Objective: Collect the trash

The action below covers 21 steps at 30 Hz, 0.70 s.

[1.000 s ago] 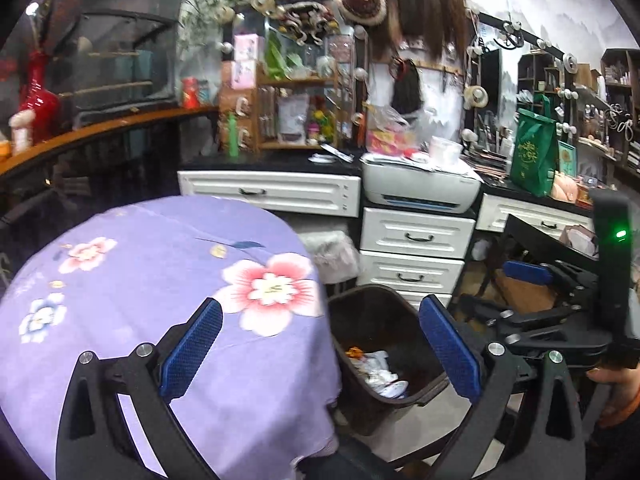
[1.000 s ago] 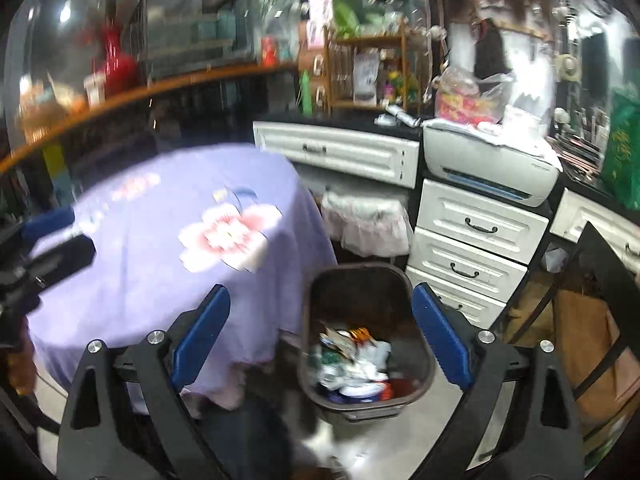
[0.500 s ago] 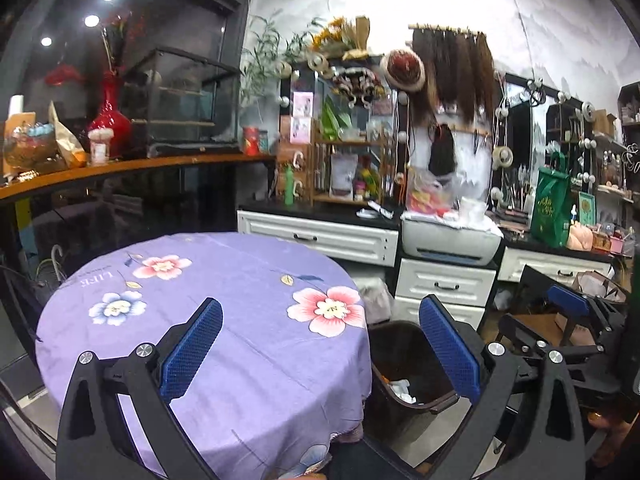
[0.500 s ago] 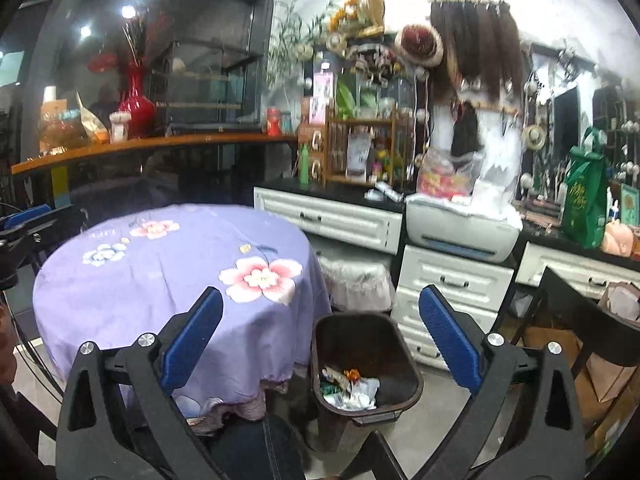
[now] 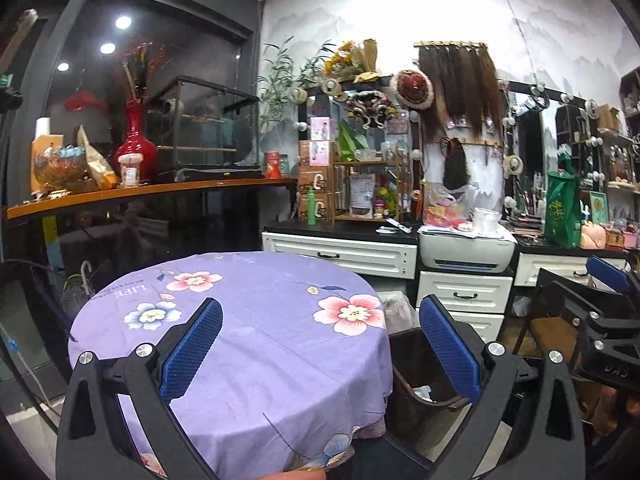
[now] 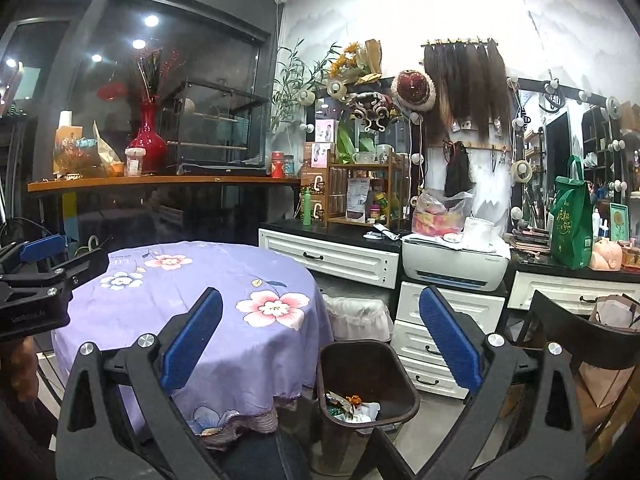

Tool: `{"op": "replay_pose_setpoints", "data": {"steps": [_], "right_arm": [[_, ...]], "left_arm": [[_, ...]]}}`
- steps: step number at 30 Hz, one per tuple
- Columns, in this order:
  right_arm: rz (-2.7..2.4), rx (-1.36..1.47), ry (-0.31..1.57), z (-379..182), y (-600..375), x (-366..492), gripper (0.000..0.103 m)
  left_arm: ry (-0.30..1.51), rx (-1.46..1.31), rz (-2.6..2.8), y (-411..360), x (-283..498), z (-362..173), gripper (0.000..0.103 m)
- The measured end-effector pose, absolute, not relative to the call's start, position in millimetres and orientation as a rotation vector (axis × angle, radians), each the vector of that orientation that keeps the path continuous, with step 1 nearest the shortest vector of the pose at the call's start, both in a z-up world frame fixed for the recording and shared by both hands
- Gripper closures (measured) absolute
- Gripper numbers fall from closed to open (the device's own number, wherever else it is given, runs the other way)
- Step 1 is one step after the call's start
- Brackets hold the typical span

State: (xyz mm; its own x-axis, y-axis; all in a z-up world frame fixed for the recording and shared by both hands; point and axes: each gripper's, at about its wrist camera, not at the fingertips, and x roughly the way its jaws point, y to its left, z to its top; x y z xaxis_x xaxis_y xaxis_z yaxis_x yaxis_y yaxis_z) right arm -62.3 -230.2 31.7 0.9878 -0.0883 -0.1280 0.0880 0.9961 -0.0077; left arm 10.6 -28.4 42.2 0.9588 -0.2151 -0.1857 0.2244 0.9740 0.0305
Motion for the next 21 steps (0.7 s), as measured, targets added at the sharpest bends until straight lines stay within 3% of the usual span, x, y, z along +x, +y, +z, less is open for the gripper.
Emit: {"op": "replay_pose_setpoints", "data": {"steps": [21], "right_arm": [[-0.088,0.025,0.134,26.3,-238.6,-63.4,0.006]], "left_arm": [[0.181,0.036,-0.201,-21.8,7.4,38.1,0.005]]}}
